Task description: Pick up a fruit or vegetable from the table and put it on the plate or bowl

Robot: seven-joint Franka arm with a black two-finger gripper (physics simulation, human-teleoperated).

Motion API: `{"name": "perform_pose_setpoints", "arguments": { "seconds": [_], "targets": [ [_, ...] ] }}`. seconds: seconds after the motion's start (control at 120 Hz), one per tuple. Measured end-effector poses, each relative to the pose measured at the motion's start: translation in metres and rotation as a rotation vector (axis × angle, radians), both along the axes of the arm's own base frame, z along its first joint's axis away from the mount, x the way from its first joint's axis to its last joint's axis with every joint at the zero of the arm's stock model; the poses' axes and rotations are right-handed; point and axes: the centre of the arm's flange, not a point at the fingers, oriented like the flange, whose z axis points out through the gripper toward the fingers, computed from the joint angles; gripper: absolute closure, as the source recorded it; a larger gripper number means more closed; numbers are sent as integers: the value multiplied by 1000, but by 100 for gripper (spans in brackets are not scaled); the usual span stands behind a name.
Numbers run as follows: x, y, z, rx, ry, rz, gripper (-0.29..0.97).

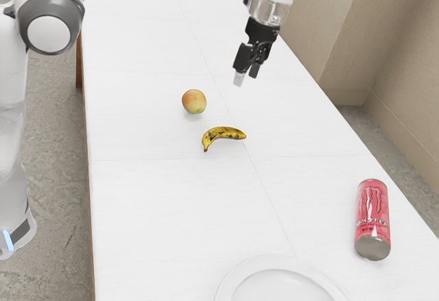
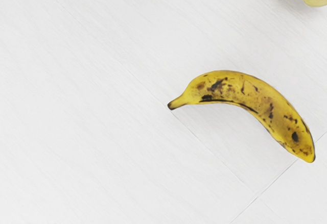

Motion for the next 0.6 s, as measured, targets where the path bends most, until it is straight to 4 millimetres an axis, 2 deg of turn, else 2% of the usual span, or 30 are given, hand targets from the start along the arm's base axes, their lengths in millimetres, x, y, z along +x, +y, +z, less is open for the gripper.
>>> {"name": "perform_pose_setpoints", "arguments": {
  "seconds": [0.15,0.175,0.242,0.283,0.342,0.425,0.6],
  "targets": [
    [3,-9,-3,-49,1,-13,0],
    [5,-15,-11,-61,17,-22,0],
    [23,-29,-50,-81,88,-44,0],
    [29,-21,-63,-91,108,-37,0],
    [32,-7,-69,-100,112,-31,0],
    [33,29,-74,-79,107,-47,0],
    [38,25,-76,59,84,-337,0]
  ]
}}
